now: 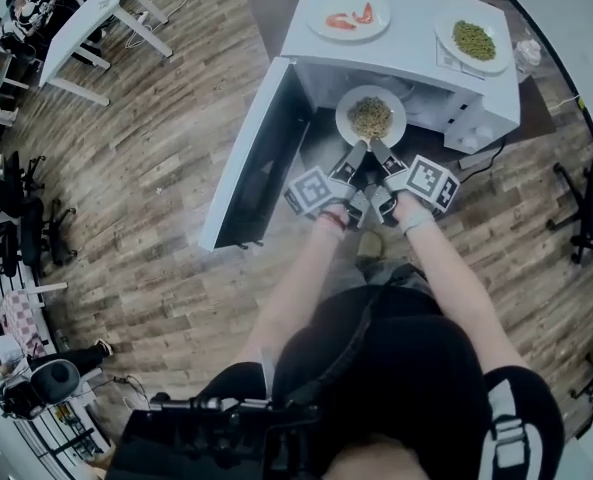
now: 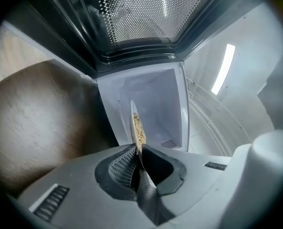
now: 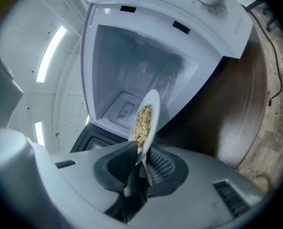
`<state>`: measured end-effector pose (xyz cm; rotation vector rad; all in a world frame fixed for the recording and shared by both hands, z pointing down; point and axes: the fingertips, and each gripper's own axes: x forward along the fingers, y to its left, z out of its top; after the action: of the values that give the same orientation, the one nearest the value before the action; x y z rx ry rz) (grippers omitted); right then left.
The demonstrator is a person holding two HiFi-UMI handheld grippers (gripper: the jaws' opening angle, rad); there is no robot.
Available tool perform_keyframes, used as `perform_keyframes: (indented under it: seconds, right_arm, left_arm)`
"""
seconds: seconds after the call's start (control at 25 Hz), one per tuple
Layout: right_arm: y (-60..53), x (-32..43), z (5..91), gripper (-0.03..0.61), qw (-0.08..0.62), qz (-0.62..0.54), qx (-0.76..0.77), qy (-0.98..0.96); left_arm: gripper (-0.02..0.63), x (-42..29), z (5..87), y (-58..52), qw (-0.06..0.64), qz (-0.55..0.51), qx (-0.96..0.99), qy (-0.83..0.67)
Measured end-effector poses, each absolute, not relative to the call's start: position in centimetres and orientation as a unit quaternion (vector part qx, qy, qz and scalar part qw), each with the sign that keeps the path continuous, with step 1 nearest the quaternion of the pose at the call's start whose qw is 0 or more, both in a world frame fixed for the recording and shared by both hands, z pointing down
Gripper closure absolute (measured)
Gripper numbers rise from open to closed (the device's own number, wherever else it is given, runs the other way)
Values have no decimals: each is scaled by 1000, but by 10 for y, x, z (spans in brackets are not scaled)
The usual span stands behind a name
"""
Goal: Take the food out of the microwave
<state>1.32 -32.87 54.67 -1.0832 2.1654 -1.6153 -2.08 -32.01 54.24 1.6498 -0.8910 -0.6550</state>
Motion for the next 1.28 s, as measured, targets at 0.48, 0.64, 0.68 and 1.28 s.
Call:
perform_keyframes:
  seconds: [0.48,0.64,0.68,1.28]
  right_arm:
    - [-274,-1,533,518,128,-544,-395,730]
    - [-247,-3,533,520,126,-542,-403,726]
    - [-242,-3,533,518,126,-541,-406,725]
    - [-168,-20,521,518,135,-536,-413,724]
  left_arm:
    - [583,-40,528,-270,534,-241,726,-360]
    - [581,-43,529,-244,542,-230,729,-351]
    - [581,-43,529,-238,543,-228,729,-348]
    - [581,-55,517,-164,559,-244,726,-319]
